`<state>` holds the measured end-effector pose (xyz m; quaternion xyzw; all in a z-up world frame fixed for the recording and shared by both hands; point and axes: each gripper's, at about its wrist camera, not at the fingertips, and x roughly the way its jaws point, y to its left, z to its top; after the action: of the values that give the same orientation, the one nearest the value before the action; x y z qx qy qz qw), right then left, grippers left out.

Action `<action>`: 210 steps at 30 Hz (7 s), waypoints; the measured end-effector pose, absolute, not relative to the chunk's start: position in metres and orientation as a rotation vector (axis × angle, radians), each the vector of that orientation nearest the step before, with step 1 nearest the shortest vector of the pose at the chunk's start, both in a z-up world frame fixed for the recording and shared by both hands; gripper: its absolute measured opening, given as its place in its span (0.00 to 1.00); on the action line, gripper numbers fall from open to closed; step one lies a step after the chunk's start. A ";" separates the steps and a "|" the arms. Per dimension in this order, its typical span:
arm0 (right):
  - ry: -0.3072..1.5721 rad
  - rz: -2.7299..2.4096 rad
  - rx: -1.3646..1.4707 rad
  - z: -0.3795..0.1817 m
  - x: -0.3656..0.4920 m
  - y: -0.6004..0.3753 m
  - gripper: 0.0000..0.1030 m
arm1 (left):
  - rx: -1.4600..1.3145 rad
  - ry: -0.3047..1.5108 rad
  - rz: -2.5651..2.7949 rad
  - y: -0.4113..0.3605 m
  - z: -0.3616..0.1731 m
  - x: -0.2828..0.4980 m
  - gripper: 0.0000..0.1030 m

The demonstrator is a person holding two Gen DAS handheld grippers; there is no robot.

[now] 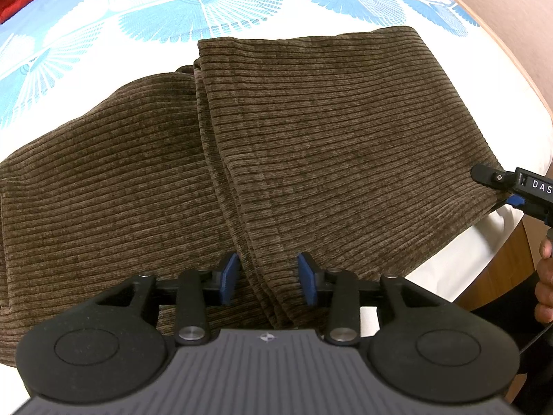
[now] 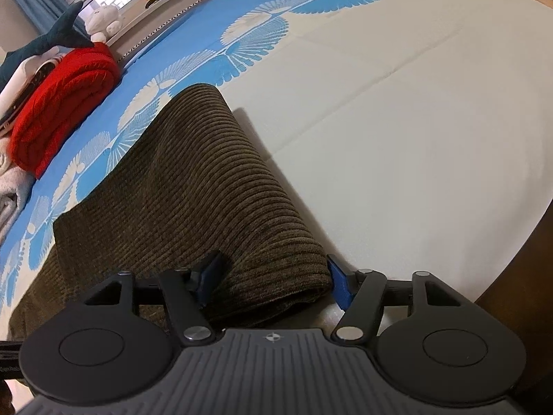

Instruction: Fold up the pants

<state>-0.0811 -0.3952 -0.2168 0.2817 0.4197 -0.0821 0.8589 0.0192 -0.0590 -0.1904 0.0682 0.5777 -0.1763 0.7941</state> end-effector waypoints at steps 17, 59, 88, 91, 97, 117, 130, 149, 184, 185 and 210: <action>0.434 0.125 -0.159 -0.130 -0.123 -0.271 0.31 | -0.280 0.954 -0.606 -0.028 -0.103 0.031 0.84; 0.716 0.610 0.181 -0.139 -0.064 -0.187 0.71 | -0.485 1.129 0.044 0.331 -0.149 0.042 0.79; 0.908 0.427 0.313 -0.145 0.095 -0.249 0.19 | -0.565 1.151 -0.309 0.159 -0.177 0.161 0.41; 0.928 0.324 0.291 -0.151 0.107 -0.302 0.19 | -0.478 1.168 -0.368 0.102 -0.184 0.183 0.44; 0.999 0.111 0.318 -0.187 0.105 -0.368 0.31 | -0.237 1.116 -0.352 0.057 -0.157 0.184 0.53; 1.106 0.595 -0.075 -0.184 0.050 -0.342 0.31 | 0.306 1.191 -0.595 0.029 -0.182 0.122 0.28; 0.757 0.129 0.186 -0.159 0.129 -0.361 0.39 | 0.105 1.150 -0.334 0.020 -0.193 0.189 0.29; 0.878 -0.019 0.105 -0.211 0.189 -0.353 0.42 | -0.033 0.992 -0.209 0.030 -0.166 0.218 0.27; 0.647 -0.016 0.189 -0.126 -0.151 -0.333 0.92 | 0.164 0.809 -0.098 -0.032 -0.110 -0.096 0.84; 0.622 -0.012 0.193 -0.121 -0.159 -0.333 0.95 | 0.149 0.801 -0.087 -0.035 -0.106 -0.099 0.84; 0.621 -0.008 0.088 -0.134 -0.144 -0.287 0.99 | 0.051 0.821 -0.024 -0.042 -0.132 -0.075 0.99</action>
<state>-0.1444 -0.2868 -0.1340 0.0431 0.3054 -0.0040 0.9512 -0.0754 -0.0422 -0.1317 0.0249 0.3990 -0.0118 0.9165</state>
